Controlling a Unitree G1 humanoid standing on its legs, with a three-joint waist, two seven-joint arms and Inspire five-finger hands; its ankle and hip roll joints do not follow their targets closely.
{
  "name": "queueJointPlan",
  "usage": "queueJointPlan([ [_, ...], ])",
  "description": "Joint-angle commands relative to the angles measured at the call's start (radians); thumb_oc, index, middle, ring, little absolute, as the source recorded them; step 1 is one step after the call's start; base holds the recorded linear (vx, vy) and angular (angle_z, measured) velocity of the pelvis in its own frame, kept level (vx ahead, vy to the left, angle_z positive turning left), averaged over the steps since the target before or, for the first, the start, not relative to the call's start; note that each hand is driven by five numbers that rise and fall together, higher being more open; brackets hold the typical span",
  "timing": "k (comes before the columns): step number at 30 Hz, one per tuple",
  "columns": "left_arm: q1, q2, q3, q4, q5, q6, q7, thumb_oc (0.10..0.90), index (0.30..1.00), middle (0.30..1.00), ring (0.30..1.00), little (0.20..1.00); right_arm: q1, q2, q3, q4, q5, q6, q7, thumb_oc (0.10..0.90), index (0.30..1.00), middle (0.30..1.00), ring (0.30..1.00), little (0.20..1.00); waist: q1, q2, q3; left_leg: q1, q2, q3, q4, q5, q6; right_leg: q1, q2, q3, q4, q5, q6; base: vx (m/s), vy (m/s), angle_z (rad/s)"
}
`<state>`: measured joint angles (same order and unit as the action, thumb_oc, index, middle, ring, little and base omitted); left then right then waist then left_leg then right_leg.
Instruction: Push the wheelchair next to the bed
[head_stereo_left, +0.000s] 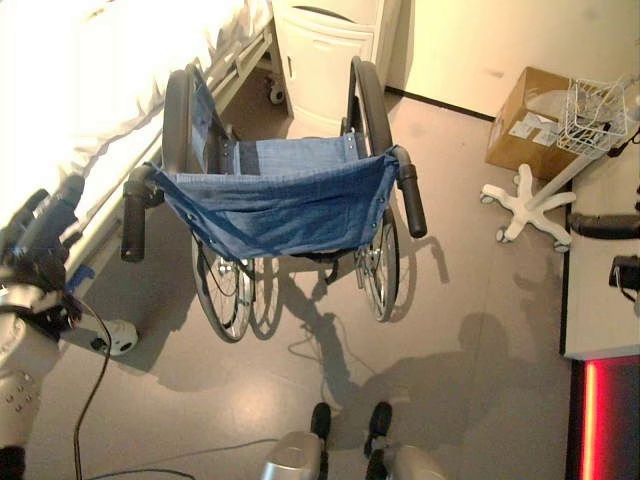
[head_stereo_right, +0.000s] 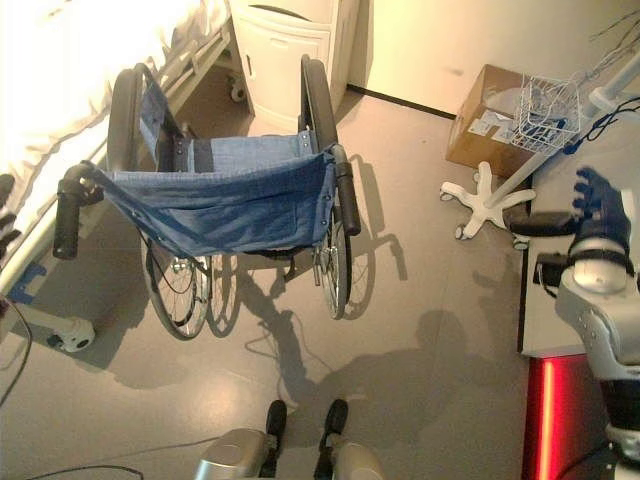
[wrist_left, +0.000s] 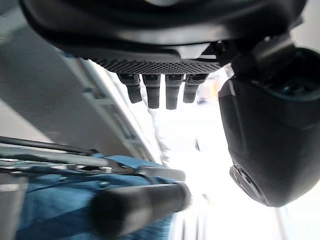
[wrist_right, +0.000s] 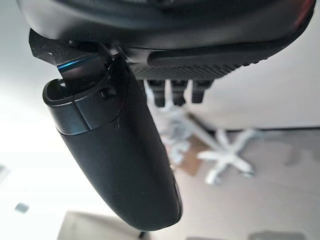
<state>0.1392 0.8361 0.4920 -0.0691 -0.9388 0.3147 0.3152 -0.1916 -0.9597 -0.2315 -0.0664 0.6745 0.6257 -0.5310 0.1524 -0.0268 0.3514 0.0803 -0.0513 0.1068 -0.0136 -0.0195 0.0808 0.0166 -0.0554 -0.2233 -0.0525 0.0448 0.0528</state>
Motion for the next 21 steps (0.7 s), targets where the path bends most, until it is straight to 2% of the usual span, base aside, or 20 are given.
queueJointPlan([
  [1, 0.076, 0.043, 0.103, -0.040, 0.006, -0.091, -0.009, 0.800, 0.900, 0.900, 0.900, 0.900, 0.041, -0.030, -0.040, -0.021, -0.063, -0.094, -0.104, 0.800, 0.900, 0.900, 0.900, 0.900, -0.012, -0.017, -0.157, -0.039, 0.049, -0.051, 0.025, 0.003, -0.111, 0.083, -0.022, -0.034, -0.010, -0.024, 0.074, 0.00, 0.000, 0.00],
  [4, 0.129, -0.024, 0.097, -0.041, 0.006, -0.061, -0.016, 0.800, 0.900, 0.900, 0.900, 0.900, 0.148, 0.040, -0.090, -0.007, -0.049, -0.113, -0.081, 0.800, 0.900, 0.900, 0.900, 0.900, -0.022, -0.013, -0.173, -0.027, 0.052, -0.045, 0.004, 0.012, -0.115, 0.085, -0.021, -0.037, -0.014, -0.025, 0.076, 0.00, 0.011, 0.00],
  [5, 0.161, -0.068, 0.092, -0.025, 0.012, -0.033, -0.025, 0.800, 0.900, 0.900, 0.900, 0.900, 0.212, 0.095, -0.106, 0.018, -0.046, -0.139, -0.060, 0.800, 0.900, 0.900, 0.900, 0.900, -0.031, -0.011, -0.180, -0.020, 0.053, -0.040, -0.005, 0.014, -0.118, 0.087, -0.020, -0.039, -0.018, -0.027, 0.075, -0.01, 0.037, -0.03],
  [7, 0.187, -0.129, 0.061, 0.006, 0.012, -0.007, -0.044, 0.800, 0.900, 0.900, 0.900, 0.900, 0.290, 0.164, -0.113, 0.055, -0.037, -0.167, -0.038, 0.800, 0.900, 0.900, 0.900, 0.900, -0.039, -0.009, -0.190, -0.015, 0.052, -0.035, -0.011, 0.015, -0.120, 0.090, -0.020, -0.040, -0.021, -0.028, 0.076, -0.01, 0.042, 0.01],
  [9, 0.203, -0.179, 0.022, 0.042, 0.037, -0.007, -0.046, 0.800, 0.900, 0.900, 0.900, 0.900, 0.331, 0.214, -0.095, 0.105, -0.033, -0.182, -0.023, 0.800, 0.900, 0.900, 0.900, 0.900, -0.044, -0.007, -0.194, -0.011, 0.051, -0.032, -0.015, 0.015, -0.119, 0.092, -0.019, -0.039, -0.024, -0.029, 0.075, -0.01, 0.034, -0.03],
  [12, 0.202, -0.249, -0.060, 0.108, 0.032, -0.008, -0.043, 0.800, 0.900, 0.900, 0.900, 0.900, 0.358, 0.300, -0.031, 0.255, -0.018, -0.218, -0.011, 0.800, 0.900, 0.900, 0.900, 0.900, -0.045, -0.004, -0.196, -0.009, 0.050, -0.032, -0.017, 0.016, -0.119, 0.095, -0.021, -0.045, -0.025, -0.030, 0.074, -0.01, 0.018, -0.03],
  [14, 0.188, -0.294, -0.133, 0.194, 0.066, -0.017, -0.042, 0.800, 0.900, 0.900, 0.900, 0.900, 0.351, 0.355, 0.027, 0.424, 0.006, -0.263, 0.011, 0.800, 0.900, 0.900, 0.900, 0.900, -0.041, 0.000, -0.194, -0.007, 0.048, -0.036, -0.015, 0.016, -0.118, 0.100, -0.023, -0.050, -0.027, -0.028, 0.073, 0.00, 0.000, 0.00],
  [17, 0.167, -0.330, -0.188, 0.286, 0.096, -0.042, -0.057, 0.800, 0.900, 0.900, 0.900, 0.900, 0.336, 0.408, 0.086, 0.565, -0.013, -0.327, 0.005, 0.800, 0.900, 0.900, 0.900, 0.900, -0.037, 0.004, -0.193, -0.006, 0.047, -0.041, -0.013, 0.014, -0.119, 0.104, -0.027, -0.057, -0.028, -0.026, 0.074, 0.01, 0.024, 0.02],
  [19, 0.147, -0.368, -0.247, 0.375, 0.075, -0.067, -0.069, 0.800, 0.900, 0.900, 0.900, 0.900, 0.312, 0.455, 0.143, 0.662, -0.031, -0.334, 0.001, 0.800, 0.900, 0.900, 0.900, 0.900, -0.034, 0.011, -0.195, -0.005, 0.046, -0.044, -0.016, 0.014, -0.120, 0.105, -0.030, -0.061, -0.031, -0.023, 0.074, 0.01, 0.051, 0.00],
  [20, 0.144, -0.379, -0.265, 0.397, 0.074, -0.073, -0.079, 0.800, 0.900, 0.900, 0.900, 0.900, 0.308, 0.476, 0.160, 0.695, -0.022, -0.345, 0.005, 0.800, 0.900, 0.900, 0.900, 0.900, -0.032, 0.013, -0.196, -0.004, 0.045, -0.047, -0.019, 0.014, -0.120, 0.104, -0.031, -0.062, -0.032, -0.022, 0.074, 0.01, 0.039, 0.02],
  [21, 0.132, -0.401, -0.296, 0.443, 0.098, -0.075, -0.103, 0.800, 0.900, 0.900, 0.900, 0.900, 0.296, 0.519, 0.184, 0.762, 0.043, -0.365, 0.028, 0.800, 0.900, 0.900, 0.900, 0.900, -0.028, 0.015, -0.197, -0.003, 0.045, -0.051, -0.023, 0.014, -0.121, 0.105, -0.032, -0.066, -0.032, -0.021, 0.074, 0.02, 0.023, 0.05],
])
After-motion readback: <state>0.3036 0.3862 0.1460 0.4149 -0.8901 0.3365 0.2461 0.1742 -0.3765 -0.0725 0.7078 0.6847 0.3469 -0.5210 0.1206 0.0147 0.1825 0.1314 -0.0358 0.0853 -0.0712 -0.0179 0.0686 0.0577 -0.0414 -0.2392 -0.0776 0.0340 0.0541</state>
